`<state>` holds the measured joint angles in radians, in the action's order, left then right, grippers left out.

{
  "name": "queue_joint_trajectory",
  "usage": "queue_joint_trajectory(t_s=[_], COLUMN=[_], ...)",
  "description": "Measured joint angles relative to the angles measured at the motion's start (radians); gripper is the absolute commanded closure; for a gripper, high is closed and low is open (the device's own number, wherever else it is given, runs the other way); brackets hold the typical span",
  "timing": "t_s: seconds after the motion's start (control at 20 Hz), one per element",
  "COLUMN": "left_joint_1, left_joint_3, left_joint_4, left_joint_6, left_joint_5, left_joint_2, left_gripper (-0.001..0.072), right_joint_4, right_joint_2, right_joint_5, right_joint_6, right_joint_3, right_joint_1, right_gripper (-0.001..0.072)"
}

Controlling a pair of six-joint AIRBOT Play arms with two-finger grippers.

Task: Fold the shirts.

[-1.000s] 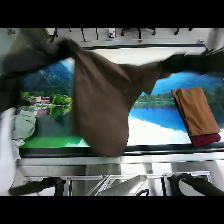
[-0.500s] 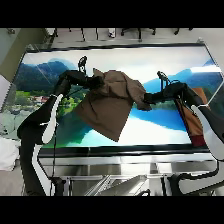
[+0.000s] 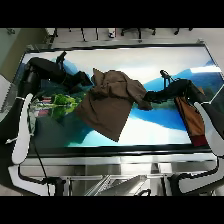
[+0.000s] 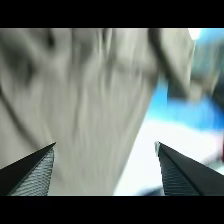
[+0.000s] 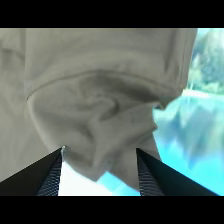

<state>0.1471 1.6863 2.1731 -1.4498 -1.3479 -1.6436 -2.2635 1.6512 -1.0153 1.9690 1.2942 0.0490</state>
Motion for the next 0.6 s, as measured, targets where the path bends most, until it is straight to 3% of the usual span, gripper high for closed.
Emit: queue_joint_trajectory(t_s=[0.15,0.2,0.25,0.3,0.45,0.6], left_joint_1=[0.088,0.13,0.177,0.226,0.351,0.431], left_joint_3=[-0.286,-0.381,-0.473,-0.559,-0.745,-0.857], left_joint_4=[0.0,0.001,0.008,0.023,0.077,0.108], left_joint_6=[0.051,0.069,0.087,0.102,0.133,0.186], left_joint_5=[0.058,0.1,0.154,0.217,0.391,0.516], left_joint_2=[0.135,0.169,0.2,0.225,0.262,0.275], left_gripper=[0.0019,0.0019,0.002,0.002,0.0019,0.0019], right_joint_4=[-0.003,-0.011,-0.024,-0.048,-0.107,-0.137], right_joint_2=[0.008,0.022,0.041,0.069,0.172,0.276], right_joint_5=[-0.069,-0.082,-0.097,-0.114,-0.183,-0.226], right_joint_6=[0.0,0.0,0.0,0.0,0.0,-0.009], right_joint_3=[0.055,0.088,0.122,0.163,0.279,0.356], right_joint_1=[0.068,0.097,0.122,0.147,0.184,0.188], right_gripper=[0.0209,0.0241,0.0335,0.0359,0.0356,0.0309])
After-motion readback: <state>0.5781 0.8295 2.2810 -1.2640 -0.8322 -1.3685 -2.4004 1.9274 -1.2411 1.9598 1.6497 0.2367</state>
